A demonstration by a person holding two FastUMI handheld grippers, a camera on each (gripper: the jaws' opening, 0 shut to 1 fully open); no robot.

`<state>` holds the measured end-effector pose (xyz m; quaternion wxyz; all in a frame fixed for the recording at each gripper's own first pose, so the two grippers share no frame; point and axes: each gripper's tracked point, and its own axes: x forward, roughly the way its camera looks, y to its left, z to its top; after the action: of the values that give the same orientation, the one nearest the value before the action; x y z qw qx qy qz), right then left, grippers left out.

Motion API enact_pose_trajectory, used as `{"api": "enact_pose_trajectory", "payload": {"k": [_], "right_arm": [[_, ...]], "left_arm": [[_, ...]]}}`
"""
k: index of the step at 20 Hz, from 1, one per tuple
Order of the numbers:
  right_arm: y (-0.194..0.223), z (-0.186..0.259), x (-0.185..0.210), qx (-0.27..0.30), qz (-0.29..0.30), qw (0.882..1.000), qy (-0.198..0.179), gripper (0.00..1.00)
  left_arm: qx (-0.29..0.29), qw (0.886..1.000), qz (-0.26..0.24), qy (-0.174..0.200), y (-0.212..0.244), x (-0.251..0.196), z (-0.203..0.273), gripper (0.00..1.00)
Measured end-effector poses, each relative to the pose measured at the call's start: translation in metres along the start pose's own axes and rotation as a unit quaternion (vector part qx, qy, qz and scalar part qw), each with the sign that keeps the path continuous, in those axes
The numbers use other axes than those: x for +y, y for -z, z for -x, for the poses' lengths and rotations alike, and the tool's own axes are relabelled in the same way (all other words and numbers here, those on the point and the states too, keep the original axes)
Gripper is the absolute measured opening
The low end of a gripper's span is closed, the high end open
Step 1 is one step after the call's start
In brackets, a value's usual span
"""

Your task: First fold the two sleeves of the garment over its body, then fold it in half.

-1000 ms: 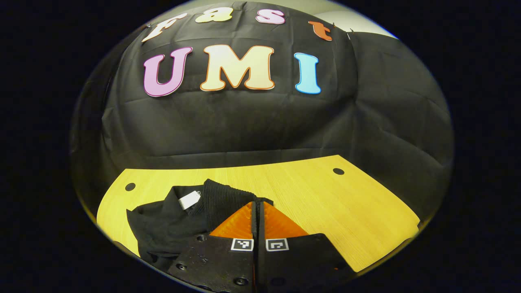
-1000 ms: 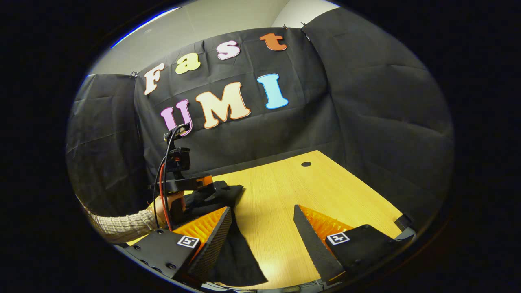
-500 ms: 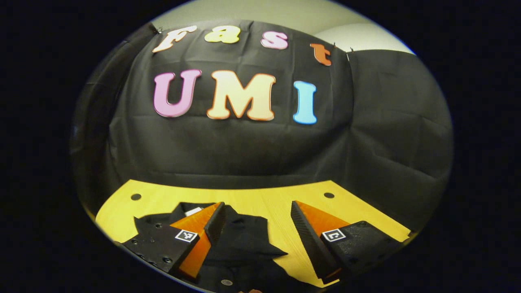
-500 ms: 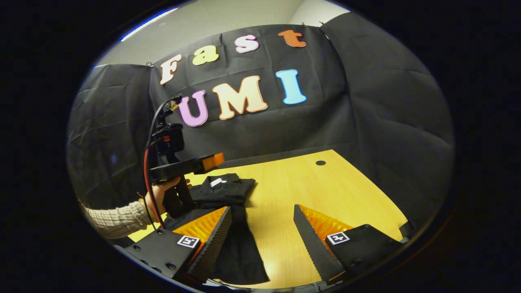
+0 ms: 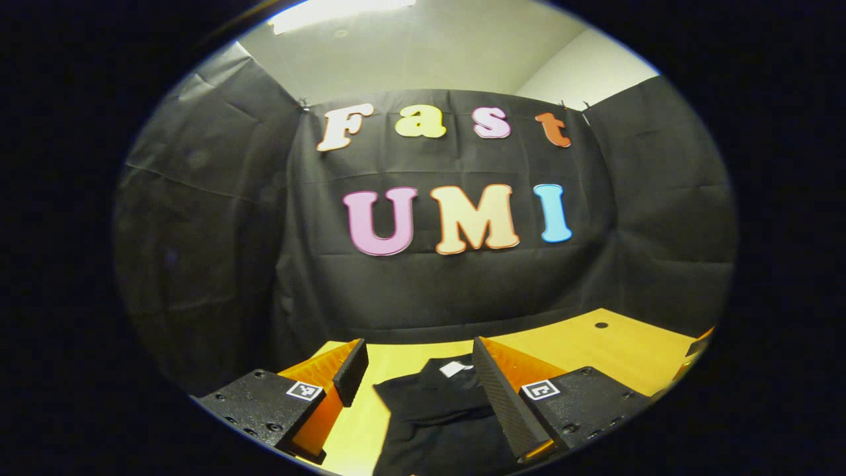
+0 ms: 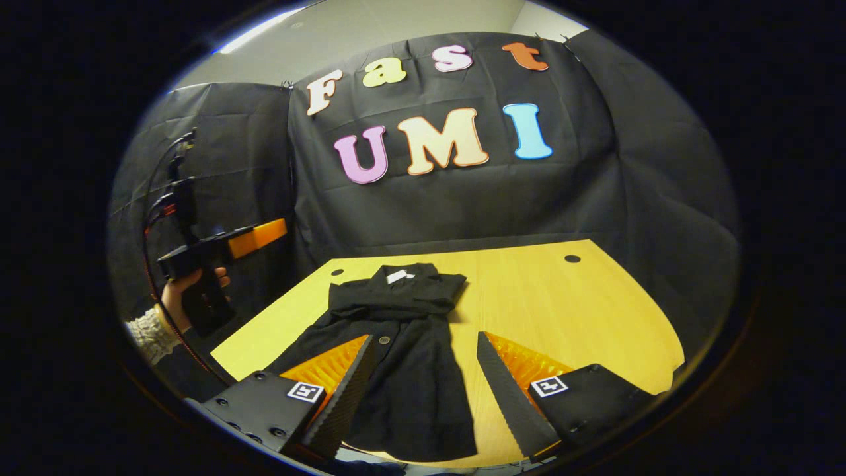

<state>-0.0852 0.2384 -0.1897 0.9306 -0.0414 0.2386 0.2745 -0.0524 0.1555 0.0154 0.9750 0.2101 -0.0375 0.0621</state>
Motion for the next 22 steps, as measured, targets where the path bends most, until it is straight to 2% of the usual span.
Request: {"api": "enact_pose_trajectory", "payload": {"k": [5, 11, 18, 21, 22], "right_arm": [[0.045, -0.009, 0.017, 0.040, 0.011, 0.999, -0.010, 0.97], [0.111, -0.011, 0.011, 0.114, 0.042, 0.993, 0.003, 0.98], [0.160, -0.011, 0.006, 0.173, 0.037, 0.984, 0.018, 0.98], [0.174, -0.008, 0.002, 0.191, 0.063, 0.979, 0.029, 0.98], [0.178, -0.007, -0.002, 0.197, 0.071, 0.977, 0.036, 0.98]], "left_arm": [[0.057, 0.997, -0.030, -0.032, 0.048, 0.045, 0.073, 0.92], [0.169, 0.986, 0.010, -0.002, 0.130, 0.020, 0.130, 0.94], [0.280, 0.960, 0.012, 0.027, 0.221, 0.001, 0.172, 0.94], [0.345, 0.938, 0.014, 0.042, 0.260, -0.004, 0.193, 0.94], [0.356, 0.933, 0.012, 0.043, 0.268, -0.004, 0.195, 0.95]]}}
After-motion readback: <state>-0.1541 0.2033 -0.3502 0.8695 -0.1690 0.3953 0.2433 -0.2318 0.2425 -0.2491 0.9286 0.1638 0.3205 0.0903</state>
